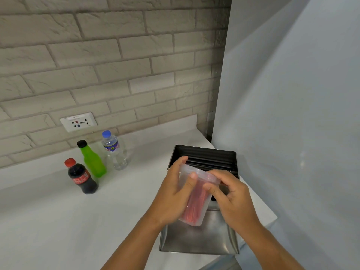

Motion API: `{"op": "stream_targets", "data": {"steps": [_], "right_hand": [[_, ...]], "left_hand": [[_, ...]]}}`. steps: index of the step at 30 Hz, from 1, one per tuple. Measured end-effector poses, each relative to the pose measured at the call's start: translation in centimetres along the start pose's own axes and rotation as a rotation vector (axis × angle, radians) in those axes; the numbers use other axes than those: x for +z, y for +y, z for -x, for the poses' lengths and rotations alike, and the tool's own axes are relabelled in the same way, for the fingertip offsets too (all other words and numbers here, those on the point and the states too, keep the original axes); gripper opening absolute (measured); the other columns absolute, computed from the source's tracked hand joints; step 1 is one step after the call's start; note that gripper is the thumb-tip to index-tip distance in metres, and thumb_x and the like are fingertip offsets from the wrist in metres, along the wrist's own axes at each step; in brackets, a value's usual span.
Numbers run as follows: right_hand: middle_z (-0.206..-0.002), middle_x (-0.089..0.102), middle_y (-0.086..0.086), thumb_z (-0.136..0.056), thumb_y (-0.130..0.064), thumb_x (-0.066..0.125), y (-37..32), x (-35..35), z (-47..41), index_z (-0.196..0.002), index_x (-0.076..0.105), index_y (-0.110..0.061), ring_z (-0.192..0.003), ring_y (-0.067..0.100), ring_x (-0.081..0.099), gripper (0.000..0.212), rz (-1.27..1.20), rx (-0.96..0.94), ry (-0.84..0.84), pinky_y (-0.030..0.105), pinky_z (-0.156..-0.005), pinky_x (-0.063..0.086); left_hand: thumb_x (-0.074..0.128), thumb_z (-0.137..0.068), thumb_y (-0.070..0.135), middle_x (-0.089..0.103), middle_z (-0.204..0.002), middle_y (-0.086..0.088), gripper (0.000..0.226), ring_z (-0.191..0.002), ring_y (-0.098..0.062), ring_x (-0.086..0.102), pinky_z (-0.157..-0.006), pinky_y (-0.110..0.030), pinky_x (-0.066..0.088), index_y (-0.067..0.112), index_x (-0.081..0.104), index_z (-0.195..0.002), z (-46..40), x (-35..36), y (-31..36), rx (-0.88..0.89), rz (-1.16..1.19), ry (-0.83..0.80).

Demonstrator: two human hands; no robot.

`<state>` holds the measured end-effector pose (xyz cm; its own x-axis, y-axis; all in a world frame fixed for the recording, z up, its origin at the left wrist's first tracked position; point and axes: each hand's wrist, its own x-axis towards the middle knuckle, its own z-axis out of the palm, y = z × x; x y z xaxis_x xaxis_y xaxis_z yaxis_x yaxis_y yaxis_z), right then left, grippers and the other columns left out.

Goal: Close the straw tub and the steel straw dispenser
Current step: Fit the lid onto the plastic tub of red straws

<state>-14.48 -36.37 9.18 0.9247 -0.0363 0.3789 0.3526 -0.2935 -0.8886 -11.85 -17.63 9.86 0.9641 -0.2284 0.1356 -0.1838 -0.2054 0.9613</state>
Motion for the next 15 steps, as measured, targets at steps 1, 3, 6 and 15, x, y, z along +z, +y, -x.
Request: {"op": "stream_targets", "data": {"steps": [1, 3, 6, 15], "right_hand": [[-0.109, 0.073, -0.009, -0.096, -0.036, 0.071, -0.2, 0.3, 0.0, -0.117, 0.074, -0.024, -0.106, 0.018, 0.069, 0.025, 0.028, -0.029, 0.005, 0.024, -0.084, 0.058], [-0.113, 0.073, -0.012, -0.094, -0.040, 0.070, -0.4, 0.7, 0.0, -0.121, 0.073, -0.026, -0.110, 0.017, 0.069, 0.030, 0.039, -0.047, 0.008, 0.021, -0.085, 0.056], [-0.120, 0.073, -0.012, -0.094, -0.036, 0.071, -0.3, 0.0, 0.1, -0.131, 0.068, -0.026, -0.114, 0.013, 0.070, 0.039, -0.128, 0.035, -0.032, 0.021, -0.087, 0.059], [-0.123, 0.071, -0.006, -0.098, -0.034, 0.064, -0.2, -0.6, -0.8, -0.129, 0.068, -0.031, -0.119, 0.019, 0.067, 0.031, -0.190, 0.003, -0.032, 0.024, -0.093, 0.057]], "left_hand": [[0.047, -0.086, 0.086, 0.061, -0.138, 0.014, 0.070, -0.122, -0.011, 0.066, -0.097, -0.026, 0.056, 0.050, 0.037, -0.146, 0.0, 0.4, -0.1, -0.003, -0.007, 0.015], [0.050, -0.088, 0.083, 0.066, -0.126, 0.016, 0.059, -0.112, -0.010, 0.069, -0.089, -0.019, 0.056, 0.050, 0.044, -0.137, -0.1, 0.6, 0.0, 0.005, 0.028, 0.055], [0.054, -0.082, 0.085, 0.070, -0.115, 0.022, 0.058, -0.104, -0.005, 0.072, -0.077, -0.016, 0.057, 0.049, 0.055, -0.127, -0.6, -0.5, -0.1, -0.025, 0.166, 0.079], [0.038, -0.095, 0.075, 0.064, -0.131, 0.028, 0.054, -0.123, -0.001, 0.064, -0.098, -0.022, 0.055, 0.045, 0.056, -0.136, -1.1, -0.9, 0.8, 0.006, 0.144, 0.064]]}}
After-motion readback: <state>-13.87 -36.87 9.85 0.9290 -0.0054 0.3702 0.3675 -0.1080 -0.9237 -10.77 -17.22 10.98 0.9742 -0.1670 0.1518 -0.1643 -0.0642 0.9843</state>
